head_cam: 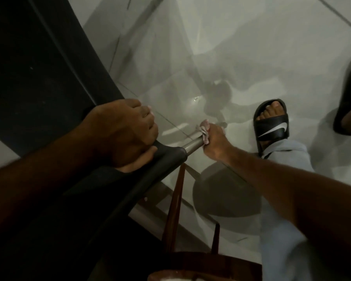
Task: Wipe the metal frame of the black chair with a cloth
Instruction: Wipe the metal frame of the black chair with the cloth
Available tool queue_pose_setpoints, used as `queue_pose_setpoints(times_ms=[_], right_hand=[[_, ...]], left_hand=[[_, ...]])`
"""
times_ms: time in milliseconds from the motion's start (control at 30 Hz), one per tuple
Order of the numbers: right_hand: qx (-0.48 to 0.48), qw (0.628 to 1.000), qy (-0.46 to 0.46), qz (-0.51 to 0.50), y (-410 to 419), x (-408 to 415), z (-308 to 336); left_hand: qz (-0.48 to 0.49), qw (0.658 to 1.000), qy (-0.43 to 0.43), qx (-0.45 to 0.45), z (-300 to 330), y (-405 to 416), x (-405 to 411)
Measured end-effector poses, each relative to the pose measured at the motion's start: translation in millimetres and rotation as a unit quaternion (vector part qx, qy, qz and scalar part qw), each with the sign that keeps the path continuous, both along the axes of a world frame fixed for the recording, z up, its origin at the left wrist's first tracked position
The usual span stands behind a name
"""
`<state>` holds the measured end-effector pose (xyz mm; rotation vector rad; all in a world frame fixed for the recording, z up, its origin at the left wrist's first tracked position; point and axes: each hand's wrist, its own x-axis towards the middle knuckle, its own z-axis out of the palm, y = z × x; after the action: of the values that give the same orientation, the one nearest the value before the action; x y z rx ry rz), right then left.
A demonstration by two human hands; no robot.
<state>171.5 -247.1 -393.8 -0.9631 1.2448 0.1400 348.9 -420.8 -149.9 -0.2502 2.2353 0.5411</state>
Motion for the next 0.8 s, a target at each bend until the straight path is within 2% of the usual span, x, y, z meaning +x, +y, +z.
queue_pose_setpoints(times_ms=[100, 167, 300, 333, 433, 533, 633, 800], right_hand=[[0.004, 0.998, 0.041, 0.042, 2, -7, -34], [0.008, 0.998, 0.047, 0.03, -4, -7, -26], [-0.01, 0.995, -0.016, -0.1, -12, -6, 63], [0.011, 0.991, -0.055, -0.12, -10, -4, 88], [-0.047, 0.993, -0.101, -0.044, -4, 2, 131], [-0.067, 0.994, -0.079, -0.022, -4, 4, 110], [-0.032, 0.996, -0.046, -0.065, 0, 3, 58], [-0.014, 0.999, 0.026, 0.012, 9, -12, -41]], left_hand=[[-0.022, 0.999, -0.01, -0.02, 5, 1, -1], [-0.018, 0.999, -0.032, -0.006, 8, 1, -5], [-0.021, 0.999, -0.037, 0.004, 12, -2, -13], [-0.019, 0.999, -0.038, 0.016, 13, -3, -15], [-0.008, 0.998, -0.052, 0.035, 12, -6, -21], [-0.005, 0.997, -0.072, 0.04, 9, -6, -20], [0.012, 0.998, -0.063, 0.02, 5, -4, -10], [0.028, 1.0, -0.007, 0.001, -8, 4, 10]])
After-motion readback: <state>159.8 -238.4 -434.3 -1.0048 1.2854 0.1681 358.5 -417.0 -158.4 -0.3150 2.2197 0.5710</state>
